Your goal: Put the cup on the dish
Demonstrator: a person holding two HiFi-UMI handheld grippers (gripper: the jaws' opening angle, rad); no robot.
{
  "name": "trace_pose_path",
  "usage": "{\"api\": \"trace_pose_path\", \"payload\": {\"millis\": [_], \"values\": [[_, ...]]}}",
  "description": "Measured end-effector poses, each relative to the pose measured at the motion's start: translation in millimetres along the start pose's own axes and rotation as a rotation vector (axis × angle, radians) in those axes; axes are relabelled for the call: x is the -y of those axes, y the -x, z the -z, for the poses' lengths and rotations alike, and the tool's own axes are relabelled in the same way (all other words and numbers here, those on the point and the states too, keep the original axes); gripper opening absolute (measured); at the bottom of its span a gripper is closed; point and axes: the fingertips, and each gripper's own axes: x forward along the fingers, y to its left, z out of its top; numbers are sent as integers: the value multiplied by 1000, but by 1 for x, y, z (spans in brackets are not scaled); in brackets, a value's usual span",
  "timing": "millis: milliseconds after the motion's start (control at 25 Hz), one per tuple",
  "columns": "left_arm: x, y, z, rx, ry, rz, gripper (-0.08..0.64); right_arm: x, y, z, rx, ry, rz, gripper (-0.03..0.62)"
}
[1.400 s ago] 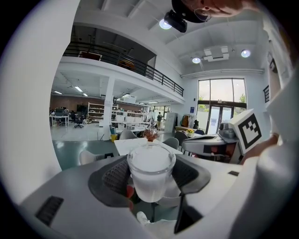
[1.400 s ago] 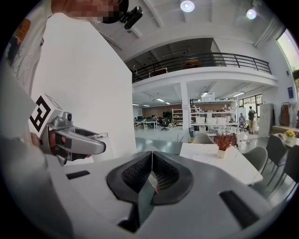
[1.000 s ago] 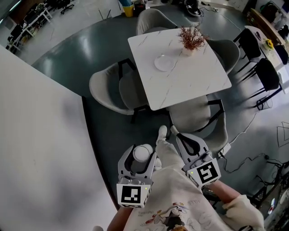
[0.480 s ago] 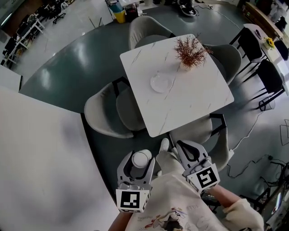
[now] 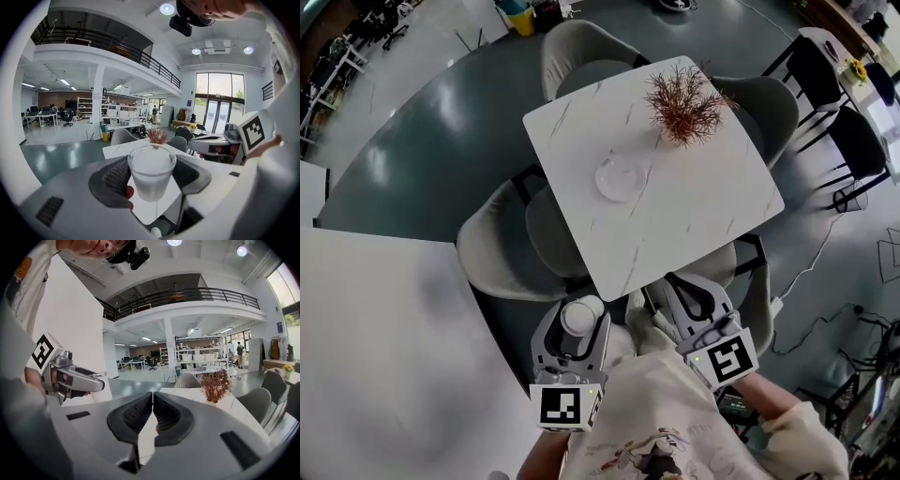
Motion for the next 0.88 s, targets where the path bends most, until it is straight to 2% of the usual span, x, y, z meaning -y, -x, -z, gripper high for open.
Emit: {"api": "trace_pose_path", "payload": {"millis": [240,480,640,880], "values": [[-10,-18,-13,-18,-4,30,275,5,-18,1,-30,-32,16,6],[-14,-52,-21,-37,-27,90,273,19,-40,-6,-14,-45,48,6],[-22,-74,-32,-9,-43,113,275,30,-57,-5,-14,-49,80,6],[-28,-104,-39,23,-50,147,273,34,-82,-3,11,-80,70,6]]}}
